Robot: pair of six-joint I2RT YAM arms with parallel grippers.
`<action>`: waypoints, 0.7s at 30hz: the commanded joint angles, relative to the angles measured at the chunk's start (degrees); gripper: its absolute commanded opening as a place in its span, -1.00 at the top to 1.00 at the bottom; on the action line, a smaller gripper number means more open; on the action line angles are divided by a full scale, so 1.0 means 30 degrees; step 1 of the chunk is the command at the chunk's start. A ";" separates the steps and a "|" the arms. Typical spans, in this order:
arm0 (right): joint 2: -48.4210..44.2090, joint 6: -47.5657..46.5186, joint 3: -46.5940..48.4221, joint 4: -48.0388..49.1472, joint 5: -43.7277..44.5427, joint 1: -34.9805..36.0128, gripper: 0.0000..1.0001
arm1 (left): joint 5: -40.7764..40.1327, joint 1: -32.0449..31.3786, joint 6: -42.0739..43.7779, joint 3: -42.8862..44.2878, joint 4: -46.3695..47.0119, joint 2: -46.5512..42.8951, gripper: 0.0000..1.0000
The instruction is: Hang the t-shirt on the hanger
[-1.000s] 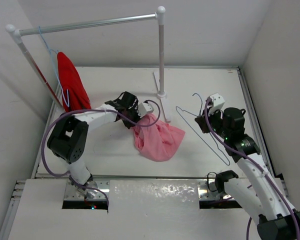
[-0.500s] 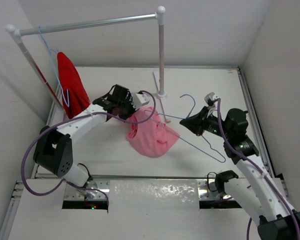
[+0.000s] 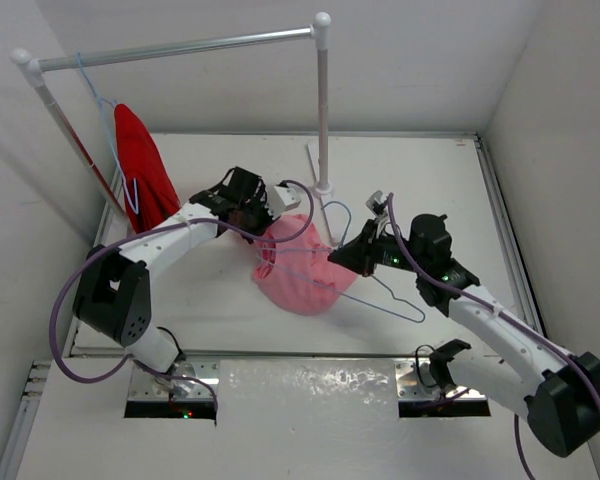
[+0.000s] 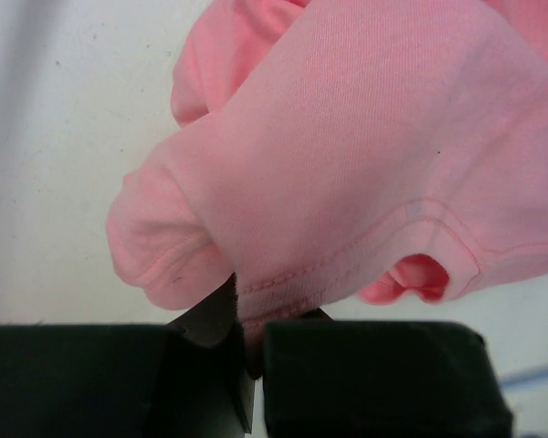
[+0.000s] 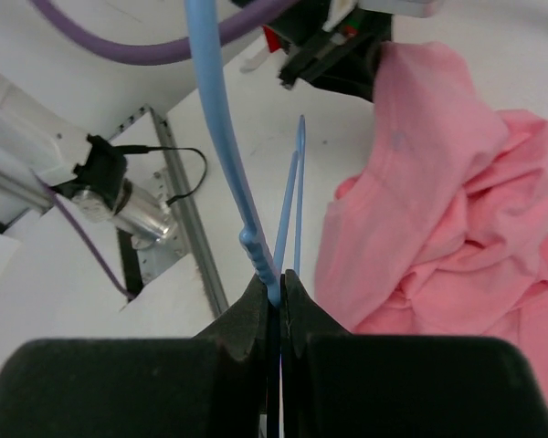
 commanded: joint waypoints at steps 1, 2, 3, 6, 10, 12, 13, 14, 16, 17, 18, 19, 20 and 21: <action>0.0792 -0.0144 0.0072 0.2748 0.1928 0.0073 1.00 | 0.0110 0.0081 -0.0141 0.0576 0.0247 -0.0182 1.00; 0.0968 -0.0262 0.0131 0.2838 0.2311 0.0102 1.00 | -0.0064 0.0081 -0.0112 0.0546 0.0248 -0.0182 1.00; 0.1405 -0.0582 0.0247 0.2810 0.2634 0.0074 1.00 | -0.0153 0.0081 -0.0083 0.0546 0.0248 -0.0153 1.00; 0.2054 -0.1111 0.0805 0.2253 0.4069 0.0073 1.00 | -0.0301 0.0081 -0.0083 0.0605 0.0306 -0.0006 0.95; 0.2931 -0.1580 0.1360 0.1581 0.6002 0.0103 1.00 | -0.0300 0.0081 -0.0024 0.0634 0.0423 0.0140 0.86; 0.3050 -0.1785 0.1420 0.1257 0.6880 0.0161 1.00 | -0.0417 0.0111 0.0092 0.0605 0.0540 0.0286 0.72; 0.3137 -0.1960 0.1420 0.1199 0.7030 0.0132 1.00 | -0.0447 0.0111 0.0064 0.0605 0.0599 0.0432 0.63; 0.3196 -0.1991 0.1420 0.1169 0.7089 0.0161 1.00 | -0.0447 0.0140 0.0035 0.0605 0.0715 0.0463 0.58; 0.3313 -0.2108 0.1420 0.1110 0.7149 0.0161 1.00 | -0.0447 0.0169 -0.0111 0.0692 0.1125 0.0696 0.44; 0.3459 -0.2137 0.1420 0.1110 0.7149 0.0161 1.00 | -0.0447 0.0169 -0.0228 0.0780 0.1271 0.0755 0.39; 0.3547 -0.2138 0.1449 0.1110 0.7120 0.0161 1.00 | -0.0418 0.0198 -0.0548 0.0867 0.1650 0.0814 0.34; 0.3635 -0.2167 0.1449 0.1081 0.7119 0.0161 1.00 | -0.0389 0.0256 -0.0812 0.1013 0.1886 0.0785 0.33; 0.3810 -0.2167 0.1420 0.1110 0.7090 0.0190 1.00 | -0.0301 0.0286 -0.1105 0.0986 0.2207 0.0669 0.31; 0.3870 -0.2225 0.1449 0.1081 0.7090 0.0162 1.00 | -0.0155 0.0344 -0.1572 0.0928 0.2965 0.0494 0.26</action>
